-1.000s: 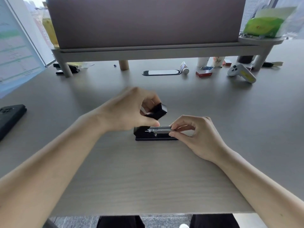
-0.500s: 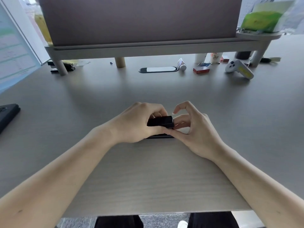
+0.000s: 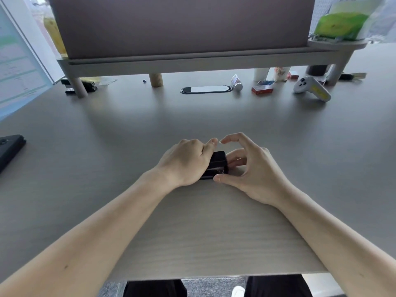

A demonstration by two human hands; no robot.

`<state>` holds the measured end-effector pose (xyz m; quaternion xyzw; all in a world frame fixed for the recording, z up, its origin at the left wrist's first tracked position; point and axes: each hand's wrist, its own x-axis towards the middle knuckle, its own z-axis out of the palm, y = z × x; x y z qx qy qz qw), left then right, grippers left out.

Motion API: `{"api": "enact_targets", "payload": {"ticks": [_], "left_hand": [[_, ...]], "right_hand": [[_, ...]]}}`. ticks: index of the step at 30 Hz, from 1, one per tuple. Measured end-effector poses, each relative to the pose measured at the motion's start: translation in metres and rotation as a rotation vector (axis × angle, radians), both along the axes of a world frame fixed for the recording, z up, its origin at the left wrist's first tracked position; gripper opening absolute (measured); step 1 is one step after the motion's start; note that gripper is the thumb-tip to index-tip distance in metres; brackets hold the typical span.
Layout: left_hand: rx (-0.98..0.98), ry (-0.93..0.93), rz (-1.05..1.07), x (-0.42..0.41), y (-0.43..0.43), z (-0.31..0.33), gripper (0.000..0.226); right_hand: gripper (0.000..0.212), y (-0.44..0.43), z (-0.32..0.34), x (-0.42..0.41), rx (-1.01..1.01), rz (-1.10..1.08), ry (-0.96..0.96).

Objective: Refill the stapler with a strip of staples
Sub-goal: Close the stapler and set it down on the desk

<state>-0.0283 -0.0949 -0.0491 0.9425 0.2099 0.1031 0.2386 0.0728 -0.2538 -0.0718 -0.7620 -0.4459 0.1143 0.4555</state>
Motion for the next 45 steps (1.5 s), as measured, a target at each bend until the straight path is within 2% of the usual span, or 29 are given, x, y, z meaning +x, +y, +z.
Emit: {"api": "enact_targets", "payload": {"ticks": [16,26,30,34,37,45], "left_hand": [[0.126,-0.036,0.029,0.001,-0.003,-0.005,0.071],[0.045,-0.044,0.01,-0.002,-0.002,-0.002,0.07],[-0.041,-0.135,-0.056,-0.005,0.004,-0.006,0.06],[-0.092,-0.296,-0.19,-0.025,0.01,0.0,0.023],[-0.03,-0.279,-0.265,-0.04,0.018,-0.003,0.026],[0.037,-0.199,-0.263,-0.063,0.041,-0.014,0.032]], "right_hand": [[0.071,0.0,-0.002,0.002,-0.004,-0.004,-0.013],[0.07,0.001,-0.003,0.002,-0.006,-0.008,-0.035],[0.069,0.001,-0.004,0.002,0.01,0.001,-0.033],[0.066,0.0,-0.005,0.004,0.029,0.014,-0.029],[0.064,0.0,-0.006,0.005,0.028,0.022,-0.046],[0.059,0.0,-0.009,0.006,-0.035,0.044,-0.12]]}}
